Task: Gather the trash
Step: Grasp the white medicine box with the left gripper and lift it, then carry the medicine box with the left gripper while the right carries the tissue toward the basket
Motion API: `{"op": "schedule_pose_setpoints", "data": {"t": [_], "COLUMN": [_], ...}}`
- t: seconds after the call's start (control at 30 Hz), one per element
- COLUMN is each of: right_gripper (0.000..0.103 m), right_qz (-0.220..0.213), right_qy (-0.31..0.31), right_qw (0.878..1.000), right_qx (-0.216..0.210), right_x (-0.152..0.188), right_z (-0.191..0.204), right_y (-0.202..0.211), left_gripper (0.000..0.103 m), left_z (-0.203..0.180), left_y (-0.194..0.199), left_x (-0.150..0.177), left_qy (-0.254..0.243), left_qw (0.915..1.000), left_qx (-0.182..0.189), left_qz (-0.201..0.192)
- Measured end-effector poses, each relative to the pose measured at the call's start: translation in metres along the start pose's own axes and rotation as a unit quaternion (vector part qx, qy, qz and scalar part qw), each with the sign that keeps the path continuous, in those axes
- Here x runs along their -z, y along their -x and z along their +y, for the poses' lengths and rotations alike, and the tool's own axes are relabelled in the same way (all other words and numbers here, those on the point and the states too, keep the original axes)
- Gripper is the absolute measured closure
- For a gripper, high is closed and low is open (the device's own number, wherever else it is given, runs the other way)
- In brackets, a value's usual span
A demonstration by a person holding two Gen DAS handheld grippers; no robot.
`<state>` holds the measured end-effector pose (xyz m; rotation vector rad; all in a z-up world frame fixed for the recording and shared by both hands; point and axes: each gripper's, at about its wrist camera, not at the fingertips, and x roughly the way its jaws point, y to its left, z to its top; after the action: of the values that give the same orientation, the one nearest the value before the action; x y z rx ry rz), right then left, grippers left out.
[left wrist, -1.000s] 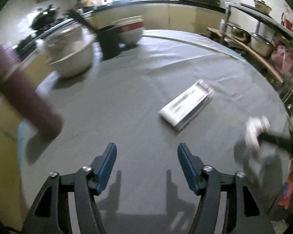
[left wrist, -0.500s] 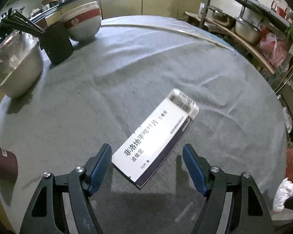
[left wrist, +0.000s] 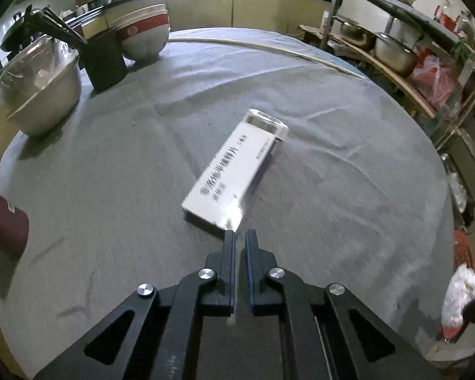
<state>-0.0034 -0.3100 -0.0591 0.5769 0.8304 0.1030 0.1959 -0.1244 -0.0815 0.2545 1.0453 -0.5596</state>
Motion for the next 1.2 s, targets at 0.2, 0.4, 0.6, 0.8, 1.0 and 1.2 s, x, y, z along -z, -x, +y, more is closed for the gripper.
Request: {"op": "schedule_pose_setpoints", "data": {"t": [0.2, 0.4, 0.6, 0.8, 1.0, 1.2], "right_gripper": [0.075, 0.075, 0.075, 0.075, 0.075, 0.075], "right_qz": [-0.006, -0.023, -0.039, -0.036, -0.040, -0.042], "right_qy": [-0.015, -0.021, -0.033, -0.028, -0.003, 0.009], "right_qw": [1.000, 0.999, 0.999, 0.999, 0.999, 0.999], "right_qx": [-0.003, 0.007, 0.014, 0.007, 0.002, -0.001], "right_x": [0.005, 0.005, 0.008, 0.007, 0.010, 0.017], "right_z": [-0.006, -0.015, -0.025, -0.021, -0.001, 0.014], "right_y": [0.011, 0.037, 0.054, 0.050, 0.043, 0.040], "left_gripper": [0.025, 0.025, 0.034, 0.051, 0.053, 0.053], "left_z": [-0.002, -0.003, -0.003, -0.006, -0.022, -0.051], "left_y": [0.006, -0.020, -0.049, -0.033, 0.025, 0.091], "left_x": [-0.020, -0.052, -0.052, -0.030, 0.002, 0.044], "left_qy": [-0.026, -0.023, -0.010, -0.003, -0.001, -0.025], "left_qw": [0.9985, 0.9991, 0.9985, 0.9986, 0.9960, 0.9860], "left_qx": [-0.047, -0.035, -0.044, -0.051, -0.078, -0.122], "left_qz": [-0.016, -0.002, 0.029, 0.015, -0.044, -0.111]}}
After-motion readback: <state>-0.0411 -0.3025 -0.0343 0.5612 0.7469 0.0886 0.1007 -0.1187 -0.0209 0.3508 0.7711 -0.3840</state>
